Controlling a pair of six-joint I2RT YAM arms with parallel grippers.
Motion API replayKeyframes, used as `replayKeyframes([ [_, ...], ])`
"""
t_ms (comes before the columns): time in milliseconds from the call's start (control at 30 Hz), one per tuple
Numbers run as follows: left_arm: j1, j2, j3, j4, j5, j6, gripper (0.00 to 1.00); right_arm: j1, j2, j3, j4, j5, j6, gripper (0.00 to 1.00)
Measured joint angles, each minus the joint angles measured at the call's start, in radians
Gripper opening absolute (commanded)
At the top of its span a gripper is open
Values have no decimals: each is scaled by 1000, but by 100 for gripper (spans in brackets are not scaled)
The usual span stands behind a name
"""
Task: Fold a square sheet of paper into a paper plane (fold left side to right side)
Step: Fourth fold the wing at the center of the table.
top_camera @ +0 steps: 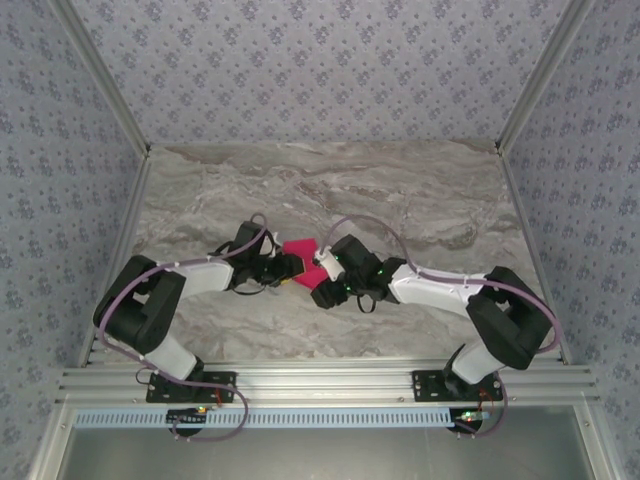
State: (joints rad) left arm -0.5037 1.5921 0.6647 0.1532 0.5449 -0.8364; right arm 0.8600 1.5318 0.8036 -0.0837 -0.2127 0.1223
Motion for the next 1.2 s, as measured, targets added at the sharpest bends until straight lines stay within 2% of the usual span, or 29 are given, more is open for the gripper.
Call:
replayKeyframes([
  [133, 0, 0, 18, 23, 17, -27, 33, 33, 37, 0, 30, 49, -20, 56],
  [467, 0, 0, 31, 30, 37, -64, 33, 42, 103, 19, 36, 135, -42, 53],
  [1200, 0, 0, 64, 18, 42, -67, 34, 34, 147, 52, 37, 215, -47, 25],
])
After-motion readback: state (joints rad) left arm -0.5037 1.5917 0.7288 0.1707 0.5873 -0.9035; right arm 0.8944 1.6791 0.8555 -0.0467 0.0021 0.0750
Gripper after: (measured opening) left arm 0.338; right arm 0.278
